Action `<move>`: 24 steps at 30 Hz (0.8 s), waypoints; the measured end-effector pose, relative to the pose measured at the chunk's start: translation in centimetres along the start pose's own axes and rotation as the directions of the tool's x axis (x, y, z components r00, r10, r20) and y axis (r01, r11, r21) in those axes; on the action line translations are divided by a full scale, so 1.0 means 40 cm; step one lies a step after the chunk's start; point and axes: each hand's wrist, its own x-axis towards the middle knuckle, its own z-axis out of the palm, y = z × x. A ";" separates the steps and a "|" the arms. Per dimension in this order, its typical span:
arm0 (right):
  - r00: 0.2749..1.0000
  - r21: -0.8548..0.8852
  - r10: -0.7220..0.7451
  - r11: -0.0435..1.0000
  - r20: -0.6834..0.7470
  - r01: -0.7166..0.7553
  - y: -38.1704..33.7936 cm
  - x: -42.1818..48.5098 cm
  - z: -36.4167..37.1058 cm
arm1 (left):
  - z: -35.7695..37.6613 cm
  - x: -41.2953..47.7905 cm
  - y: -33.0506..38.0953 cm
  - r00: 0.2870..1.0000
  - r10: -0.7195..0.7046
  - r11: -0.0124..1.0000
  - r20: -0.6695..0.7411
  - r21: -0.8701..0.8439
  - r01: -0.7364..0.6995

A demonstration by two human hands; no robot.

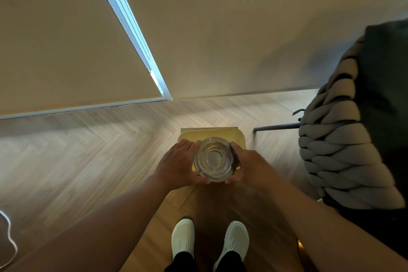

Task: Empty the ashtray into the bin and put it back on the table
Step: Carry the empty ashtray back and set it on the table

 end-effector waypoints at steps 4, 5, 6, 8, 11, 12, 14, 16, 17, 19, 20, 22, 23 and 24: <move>1.000 -0.011 0.003 1.000 0.015 -0.003 -0.090 -0.103 -0.081 | -0.121 -0.058 0.076 1.000 0.001 1.000 0.015 0.006 -0.001; 1.000 -0.004 0.003 1.000 0.018 -0.003 -0.112 -0.129 -0.100 | -0.151 -0.071 0.095 1.000 0.008 1.000 0.012 0.006 -0.008; 1.000 0.003 0.006 1.000 0.016 -0.006 -0.134 -0.153 -0.119 | -0.181 -0.082 0.114 1.000 0.012 1.000 0.008 0.007 -0.012; 1.000 0.007 0.009 1.000 0.006 -0.009 -0.178 -0.205 -0.163 | -0.239 -0.106 0.153 1.000 0.016 1.000 -0.001 -0.010 -0.016; 1.000 0.003 -0.020 1.000 -0.025 0.020 -0.234 -0.278 -0.225 | -0.320 -0.141 0.216 1.000 0.005 0.997 -0.031 -0.078 -0.007; 0.999 0.008 -0.036 0.999 -0.038 0.037 -0.255 -0.307 -0.251 | -0.349 -0.155 0.240 0.999 0.002 0.995 -0.038 -0.102 -0.006; 0.996 0.017 -0.062 0.998 -0.062 0.063 -0.285 -0.351 -0.283 | -0.389 -0.181 0.278 0.999 -0.018 0.990 -0.042 -0.142 0.012; 0.993 -0.003 -0.090 0.996 -0.072 0.090 -0.316 -0.396 -0.317 | -0.431 -0.211 0.320 0.999 -0.027 0.987 -0.034 -0.157 0.022; 0.992 -0.010 -0.101 0.995 -0.070 0.100 -0.327 -0.417 -0.329 | -0.446 -0.227 0.337 0.999 -0.031 0.985 -0.032 -0.168 0.025; 0.991 -0.019 -0.110 0.994 -0.074 0.109 -0.350 -0.460 -0.346 | -0.473 -0.258 0.370 0.998 -0.037 0.982 -0.046 -0.186 0.028; 0.990 -0.025 -0.120 0.993 -0.078 0.118 -0.361 -0.484 -0.351 | -0.485 -0.277 0.389 0.998 -0.033 0.982 -0.048 -0.187 0.023; 0.986 -0.043 -0.144 0.989 -0.089 0.141 -0.375 -0.528 -0.354 | -0.497 -0.309 0.417 0.999 -0.022 0.985 -0.044 -0.172 0.014; 0.986 -0.051 -0.145 0.989 -0.087 0.141 -0.380 -0.549 -0.352 | -0.499 -0.325 0.429 0.999 -0.021 0.986 -0.044 -0.168 0.013; 0.986 -0.065 -0.140 0.989 -0.088 0.135 -0.386 -0.569 -0.351 | -0.503 -0.340 0.441 0.998 -0.023 0.986 -0.053 -0.165 0.014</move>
